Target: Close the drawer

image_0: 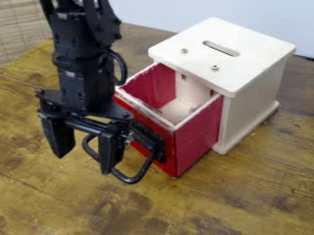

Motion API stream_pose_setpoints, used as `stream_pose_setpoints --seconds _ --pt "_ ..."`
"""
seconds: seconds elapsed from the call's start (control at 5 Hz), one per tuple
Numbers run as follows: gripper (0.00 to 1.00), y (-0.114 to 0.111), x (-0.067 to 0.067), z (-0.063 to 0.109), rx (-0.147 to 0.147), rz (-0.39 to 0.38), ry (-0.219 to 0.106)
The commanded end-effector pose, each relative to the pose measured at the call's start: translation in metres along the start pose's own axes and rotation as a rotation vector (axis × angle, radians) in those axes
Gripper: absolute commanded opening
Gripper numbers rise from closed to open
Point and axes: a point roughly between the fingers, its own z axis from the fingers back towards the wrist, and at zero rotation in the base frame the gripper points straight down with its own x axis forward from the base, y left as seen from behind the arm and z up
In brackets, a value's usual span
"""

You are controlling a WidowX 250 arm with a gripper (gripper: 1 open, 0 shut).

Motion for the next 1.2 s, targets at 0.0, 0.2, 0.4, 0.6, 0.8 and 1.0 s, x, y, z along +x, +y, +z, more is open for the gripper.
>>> stream_pose_setpoints --seconds 0.0,0.2,0.4,0.6,0.8,1.0 --pt "1.00 -0.008 0.008 0.025 0.006 -0.054 -0.074" --pt "1.00 -0.016 0.007 0.038 0.007 -0.104 -0.085" --pt "1.00 -0.011 0.005 0.048 -0.006 -0.101 -0.098" --pt "1.00 -0.001 0.006 0.054 -0.017 -0.068 -0.112" --pt "1.00 0.000 0.014 0.050 -0.035 -0.067 -0.118" --pt "1.00 -0.002 0.021 0.040 -0.025 -0.050 -0.101"
